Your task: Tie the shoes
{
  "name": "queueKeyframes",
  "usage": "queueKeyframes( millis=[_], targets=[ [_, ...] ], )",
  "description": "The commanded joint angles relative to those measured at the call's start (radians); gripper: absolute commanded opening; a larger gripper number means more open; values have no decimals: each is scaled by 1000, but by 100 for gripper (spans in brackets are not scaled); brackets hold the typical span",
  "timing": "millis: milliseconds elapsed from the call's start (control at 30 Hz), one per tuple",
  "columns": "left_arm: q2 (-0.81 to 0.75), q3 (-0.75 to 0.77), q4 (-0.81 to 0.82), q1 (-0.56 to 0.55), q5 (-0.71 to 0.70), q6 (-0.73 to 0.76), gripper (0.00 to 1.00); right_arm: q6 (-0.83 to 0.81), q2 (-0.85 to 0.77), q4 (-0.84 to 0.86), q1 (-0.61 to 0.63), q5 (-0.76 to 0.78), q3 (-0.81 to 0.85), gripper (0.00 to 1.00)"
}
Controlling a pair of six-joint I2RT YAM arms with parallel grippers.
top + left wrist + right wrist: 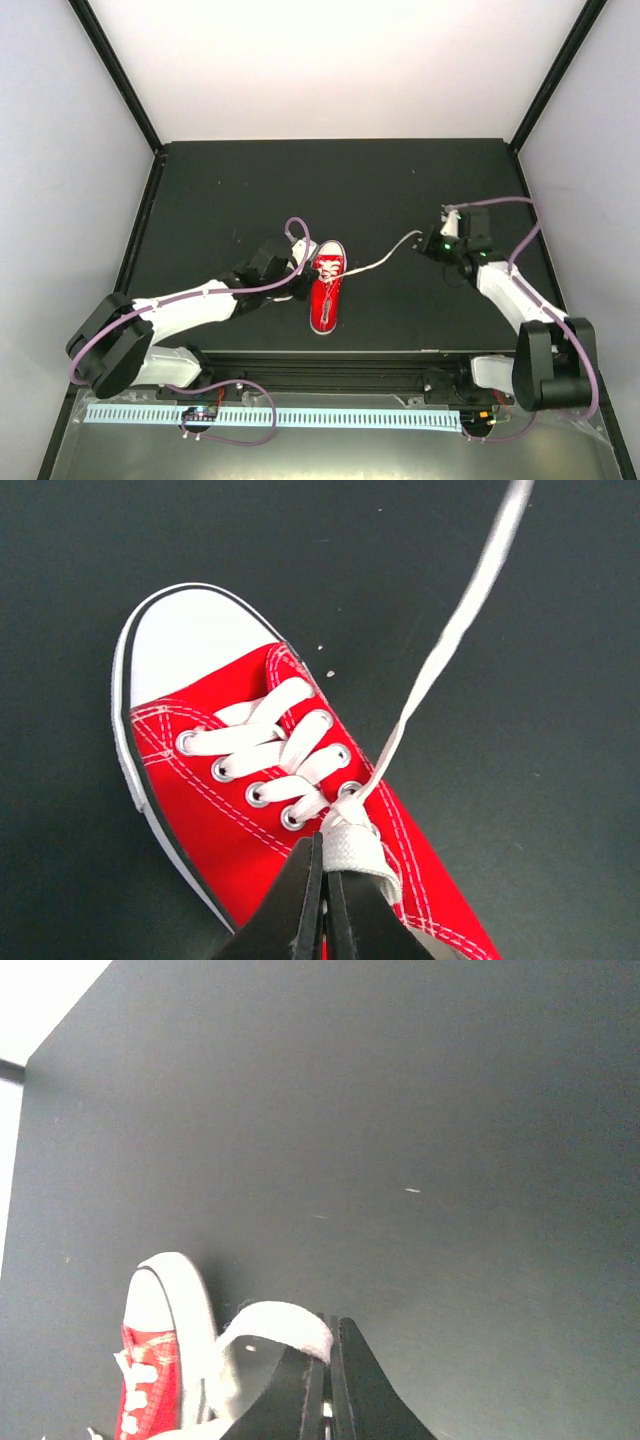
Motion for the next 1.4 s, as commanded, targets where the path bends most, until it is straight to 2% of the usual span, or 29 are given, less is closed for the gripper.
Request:
queueKeyframes(
  millis=[0, 167, 300, 333, 367, 467, 500, 567, 633, 800, 933, 1100, 1367],
  targets=[
    [-1, 1, 48, -15, 37, -30, 1, 8, 125, -12, 167, 101, 148, 2],
    [-9, -27, 73, -25, 36, -49, 2, 25, 311, -66, 395, 114, 383, 2],
    [-54, -54, 91, -30, 22, -68, 2, 35, 386, -92, 538, 63, 538, 2],
    [-59, -59, 96, -31, 19, -73, 2, 36, 392, -95, 566, 56, 555, 4],
    [-64, -63, 99, -31, 17, -76, 2, 36, 395, -98, 579, 52, 564, 12],
    [-67, -69, 105, -31, 16, -89, 2, 19, 385, -110, 587, 55, 549, 47],
    [-64, -69, 107, -31, 17, -90, 1, 5, 382, -127, 587, 76, 540, 56],
    [-56, -65, 108, -31, 22, -94, 1, -25, 377, -165, 585, 128, 513, 67],
    [-50, -62, 108, -31, 26, -100, 2, -43, 358, -177, 579, 161, 468, 71],
    [-53, -61, 101, -31, 33, -108, 2, -100, 204, -8, 575, 109, 244, 71],
    [-42, -56, 98, -31, 43, -114, 1, -161, 119, 176, 578, -132, 93, 71],
    [-30, -53, 106, -31, 60, -117, 2, -161, 171, 263, 602, -250, 90, 65],
    [-40, -51, 100, -31, 58, -111, 2, -191, 263, 281, 608, -290, 169, 55]
  ],
)
